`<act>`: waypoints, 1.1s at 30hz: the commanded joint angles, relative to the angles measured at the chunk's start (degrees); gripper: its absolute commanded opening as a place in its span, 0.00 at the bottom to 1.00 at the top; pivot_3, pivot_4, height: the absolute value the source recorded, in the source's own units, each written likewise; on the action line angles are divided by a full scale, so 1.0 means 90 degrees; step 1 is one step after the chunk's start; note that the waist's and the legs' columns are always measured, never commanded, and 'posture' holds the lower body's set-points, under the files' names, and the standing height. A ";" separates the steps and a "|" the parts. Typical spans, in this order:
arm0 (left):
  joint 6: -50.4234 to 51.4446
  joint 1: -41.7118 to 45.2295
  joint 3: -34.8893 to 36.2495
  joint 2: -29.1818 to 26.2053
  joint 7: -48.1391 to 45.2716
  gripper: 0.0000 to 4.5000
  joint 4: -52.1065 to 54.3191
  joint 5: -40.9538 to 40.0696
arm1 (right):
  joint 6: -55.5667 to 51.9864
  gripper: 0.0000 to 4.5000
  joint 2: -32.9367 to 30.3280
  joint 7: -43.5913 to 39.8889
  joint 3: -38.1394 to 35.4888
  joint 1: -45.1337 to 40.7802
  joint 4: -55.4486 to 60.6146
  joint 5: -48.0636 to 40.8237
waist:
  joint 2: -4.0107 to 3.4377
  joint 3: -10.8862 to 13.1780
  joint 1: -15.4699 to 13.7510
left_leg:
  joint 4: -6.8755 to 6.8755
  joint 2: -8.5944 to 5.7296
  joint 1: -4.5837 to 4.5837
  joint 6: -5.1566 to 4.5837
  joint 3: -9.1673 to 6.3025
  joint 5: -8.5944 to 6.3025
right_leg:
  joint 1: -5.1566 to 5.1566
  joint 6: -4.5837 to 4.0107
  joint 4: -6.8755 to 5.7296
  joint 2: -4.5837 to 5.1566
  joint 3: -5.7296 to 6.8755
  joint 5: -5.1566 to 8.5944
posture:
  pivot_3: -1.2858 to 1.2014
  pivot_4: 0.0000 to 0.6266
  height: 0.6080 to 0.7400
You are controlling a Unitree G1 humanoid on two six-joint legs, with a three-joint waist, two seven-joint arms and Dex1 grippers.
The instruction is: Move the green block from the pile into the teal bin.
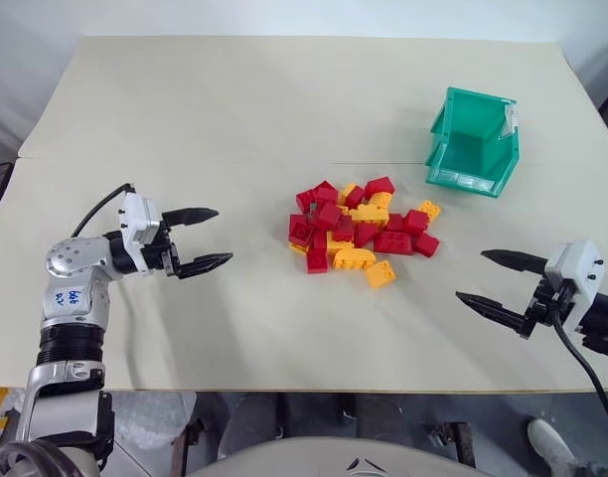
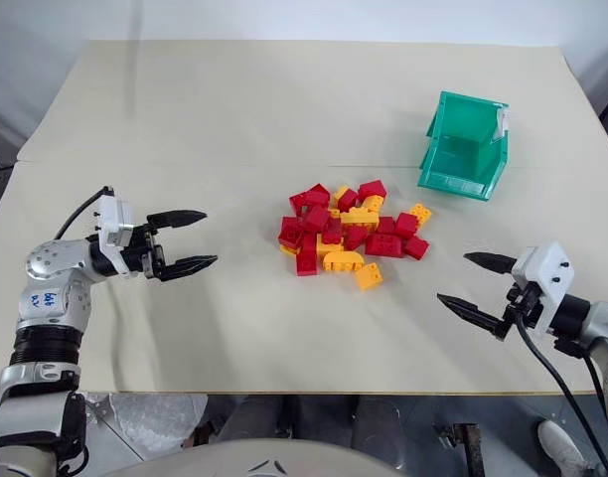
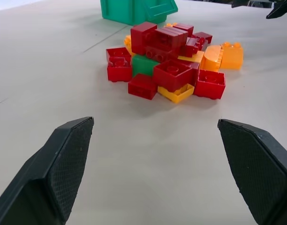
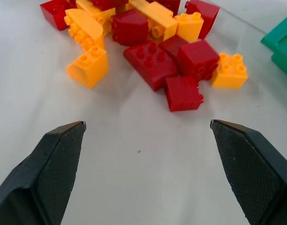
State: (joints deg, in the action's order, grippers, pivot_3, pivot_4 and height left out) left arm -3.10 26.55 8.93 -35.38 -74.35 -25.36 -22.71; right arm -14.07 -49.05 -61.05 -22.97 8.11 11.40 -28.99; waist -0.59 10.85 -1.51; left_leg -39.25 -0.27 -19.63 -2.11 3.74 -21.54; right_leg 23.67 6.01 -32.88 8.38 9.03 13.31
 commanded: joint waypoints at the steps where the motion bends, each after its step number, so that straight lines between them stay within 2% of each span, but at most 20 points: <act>1: -0.0065 0.0084 -0.0014 0.0000 -0.0001 1.00 0.0201 -0.0040 | -0.0038 0.99 -0.0019 0.0073 -0.0109 -0.0006 0.0198 -0.0031 | 0.0000 0.0000 0.0002 | 0.0000 0.0000 0.0000 0.0000 0.0000 0.0000 | 0.0000 0.0000 0.0000 0.0000 0.0000 0.0000 | 0.52 0.24 1.00; 8: 0.0048 0.0164 -0.0091 -0.0028 0.0753 1.00 0.0328 0.0320 | -0.0085 0.99 0.0037 0.0152 -0.0069 -0.0041 0.0236 -0.0062 | 0.0000 0.0000 0.0002 | -0.0003 0.0000 0.0001 0.0000 0.0001 0.0000 | -0.0001 0.0000 -0.0002 -0.0001 -0.0001 0.0000 | 0.52 0.24 1.00; 10: -0.0193 0.0206 -0.0125 0.0013 0.0205 1.00 0.0365 0.0076 | -0.0097 0.99 0.0061 0.0176 -0.0035 -0.0077 0.0253 -0.0074 | 0.0000 0.0000 0.0003 | -0.0003 0.0000 0.0001 0.0000 0.0001 0.0000 | -0.0001 0.0000 -0.0003 -0.0001 -0.0001 0.0000 | 0.52 0.24 1.00; 13: -0.0027 0.0308 -0.0134 0.0151 0.0074 0.87 0.0559 -0.0158 | -0.0135 1.00 0.0108 0.0209 0.0048 -0.0150 0.0341 -0.0108 | 0.0000 0.0000 -0.0006 | -0.0008 0.0000 -0.0002 0.0000 0.0001 0.0000 | -0.0001 0.0000 -0.0003 -0.0001 0.0000 0.0000 | 0.52 0.24 1.00; 16: 0.0132 0.0348 -0.0255 0.0214 -0.0098 0.68 0.0868 -0.0260 | -0.0187 1.00 0.0137 0.0250 0.0114 -0.0231 0.0432 -0.0151 | 0.0000 0.0000 0.0001 | -0.0021 0.0000 -0.0006 0.0000 -0.0003 0.0000 | -0.0002 0.0001 -0.0007 -0.0001 0.0000 -0.0001 | 0.52 0.24 1.00; 19: 0.0313 0.0418 -0.0692 0.0341 -0.0676 0.47 0.1276 -0.0408 | -0.0206 1.00 0.0236 0.0340 0.0284 -0.0413 0.0526 -0.0165 | 0.0000 0.0000 0.0007 | -0.0030 0.0000 -0.0006 0.0000 -0.0001 0.0000 | -0.0006 0.0003 -0.0009 -0.0001 -0.0001 -0.0002 | 0.52 0.24 1.00; 25: 0.0618 0.0871 -0.1185 0.0764 -0.0748 0.05 0.1112 -0.0278 | -0.0209 1.00 0.0442 0.0531 0.0473 -0.0557 0.0610 -0.0107 | 0.0000 0.0000 -0.0005 | -0.0081 0.0001 -0.0028 -0.0004 -0.0015 -0.0002 | -0.0006 0.0012 -0.0025 -0.0003 0.0001 -0.0008 | 0.52 0.24 1.00; 26: 0.0585 0.1094 -0.1360 0.0992 -0.0633 0.01 0.0841 -0.0103 | -0.0212 1.00 0.0518 0.0613 0.0517 -0.0549 0.0657 -0.0095 | 0.0000 0.0000 -0.0007 | -0.0088 0.0001 -0.0033 -0.0005 -0.0018 -0.0003 | -0.0006 0.0014 -0.0025 -0.0003 0.0001 -0.0011 | 0.52 0.24 1.00; 29: 0.0348 0.1632 -0.1780 0.1642 -0.0434 0.01 -0.0057 0.0372 | -0.0176 1.00 0.0735 0.0817 0.0559 -0.0410 0.0838 -0.0060 | 0.0000 0.0000 -0.0070 | -0.0101 -0.0006 -0.0048 -0.0015 -0.0025 0.0001 | -0.0007 0.0025 -0.0019 -0.0004 0.0001 -0.0024 | 0.52 0.24 1.00; 33: -0.0158 0.1960 -0.1862 0.2150 -0.0361 0.01 -0.0943 0.0625 | -0.0154 1.00 0.0933 0.1060 0.0507 -0.0138 0.1119 -0.0040 | 0.0000 0.0000 -0.0056 | -0.0101 -0.0009 -0.0059 -0.0031 -0.0016 -0.0004 | 0.0000 0.0030 -0.0004 -0.0004 0.0000 -0.0031 | 0.52 0.24 1.00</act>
State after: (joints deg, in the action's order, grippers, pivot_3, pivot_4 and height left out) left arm -2.35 42.71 -7.98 -16.27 -77.89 -32.01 -17.78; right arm -16.23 -41.25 -52.54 -16.93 6.34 19.13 -29.09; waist -0.59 10.85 -2.02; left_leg -40.15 -0.34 -20.18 -2.40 3.65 -21.58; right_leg 23.70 6.28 -32.90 8.34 9.03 13.03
